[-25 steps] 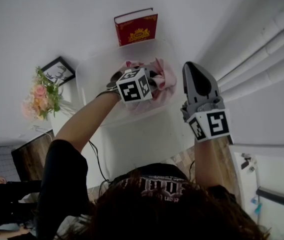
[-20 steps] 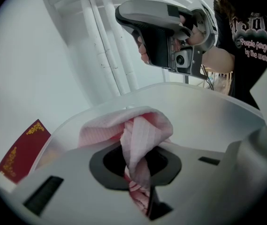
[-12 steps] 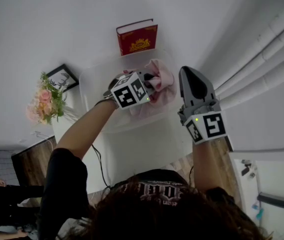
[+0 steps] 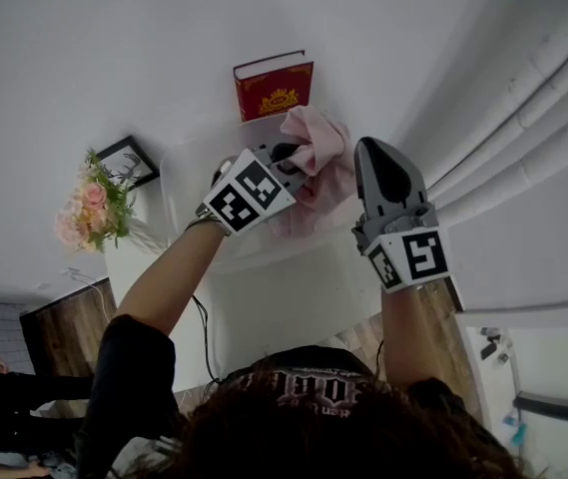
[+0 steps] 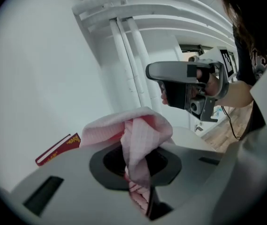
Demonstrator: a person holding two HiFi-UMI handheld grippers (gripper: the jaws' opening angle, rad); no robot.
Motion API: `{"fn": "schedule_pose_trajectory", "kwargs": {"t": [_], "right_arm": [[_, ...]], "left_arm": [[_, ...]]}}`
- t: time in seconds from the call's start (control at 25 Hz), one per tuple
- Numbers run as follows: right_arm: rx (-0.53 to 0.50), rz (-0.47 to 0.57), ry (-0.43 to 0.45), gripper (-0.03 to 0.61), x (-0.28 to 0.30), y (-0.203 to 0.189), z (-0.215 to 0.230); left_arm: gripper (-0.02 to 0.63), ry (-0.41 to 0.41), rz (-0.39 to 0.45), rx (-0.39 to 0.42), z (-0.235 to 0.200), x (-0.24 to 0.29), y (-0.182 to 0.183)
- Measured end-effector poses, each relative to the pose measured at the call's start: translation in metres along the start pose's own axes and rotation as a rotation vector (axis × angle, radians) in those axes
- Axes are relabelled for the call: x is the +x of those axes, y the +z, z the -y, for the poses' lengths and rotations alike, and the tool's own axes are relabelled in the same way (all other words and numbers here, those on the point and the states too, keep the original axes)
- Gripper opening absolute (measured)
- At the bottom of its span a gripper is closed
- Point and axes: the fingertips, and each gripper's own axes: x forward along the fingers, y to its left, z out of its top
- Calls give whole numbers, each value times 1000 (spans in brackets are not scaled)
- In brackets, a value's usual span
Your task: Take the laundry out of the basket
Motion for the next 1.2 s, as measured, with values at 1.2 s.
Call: {"fn": "schedule_pose_trajectory", "kwargs": {"t": [1.2], "right_arm": [[-134,162,-34,28,1,104,24]], "left_arm": [[45,335,363,-89,-46,-86,158]]}}
